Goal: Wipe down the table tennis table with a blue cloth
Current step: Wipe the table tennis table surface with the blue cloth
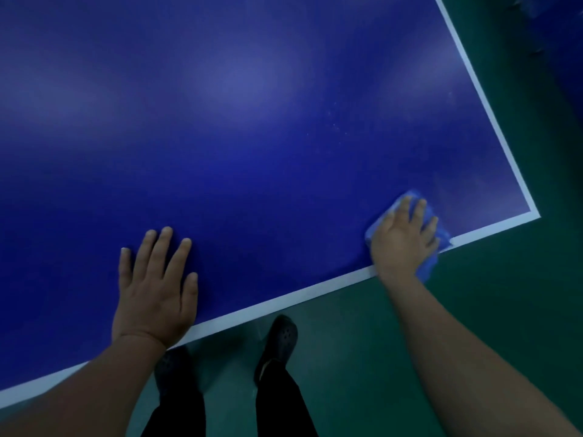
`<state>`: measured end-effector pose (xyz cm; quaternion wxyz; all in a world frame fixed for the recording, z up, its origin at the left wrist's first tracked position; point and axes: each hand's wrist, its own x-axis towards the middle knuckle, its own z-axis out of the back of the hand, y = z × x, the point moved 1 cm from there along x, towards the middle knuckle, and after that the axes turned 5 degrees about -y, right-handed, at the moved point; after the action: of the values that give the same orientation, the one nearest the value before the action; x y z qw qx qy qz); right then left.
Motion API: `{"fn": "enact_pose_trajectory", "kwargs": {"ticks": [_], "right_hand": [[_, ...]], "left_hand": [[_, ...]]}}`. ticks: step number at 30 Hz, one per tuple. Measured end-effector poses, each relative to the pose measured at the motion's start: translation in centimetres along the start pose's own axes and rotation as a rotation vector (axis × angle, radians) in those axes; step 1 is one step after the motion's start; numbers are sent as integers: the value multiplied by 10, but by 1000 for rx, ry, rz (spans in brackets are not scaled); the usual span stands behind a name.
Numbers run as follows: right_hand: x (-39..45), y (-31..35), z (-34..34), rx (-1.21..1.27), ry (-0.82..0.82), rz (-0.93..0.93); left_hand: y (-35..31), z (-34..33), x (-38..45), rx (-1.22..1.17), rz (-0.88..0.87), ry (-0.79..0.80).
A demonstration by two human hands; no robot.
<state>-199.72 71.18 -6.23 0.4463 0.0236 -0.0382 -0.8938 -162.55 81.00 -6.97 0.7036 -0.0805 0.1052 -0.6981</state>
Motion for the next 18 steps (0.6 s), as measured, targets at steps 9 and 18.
{"fn": "enact_pose_trajectory", "kwargs": {"ticks": [9, 18], "right_hand": [[-18, 42, -10, -145, 126, 853], [-42, 114, -20, -3, -32, 681]], "left_hand": [[-3, 5, 2, 56, 20, 49], [-2, 5, 5, 40, 5, 61]]}}
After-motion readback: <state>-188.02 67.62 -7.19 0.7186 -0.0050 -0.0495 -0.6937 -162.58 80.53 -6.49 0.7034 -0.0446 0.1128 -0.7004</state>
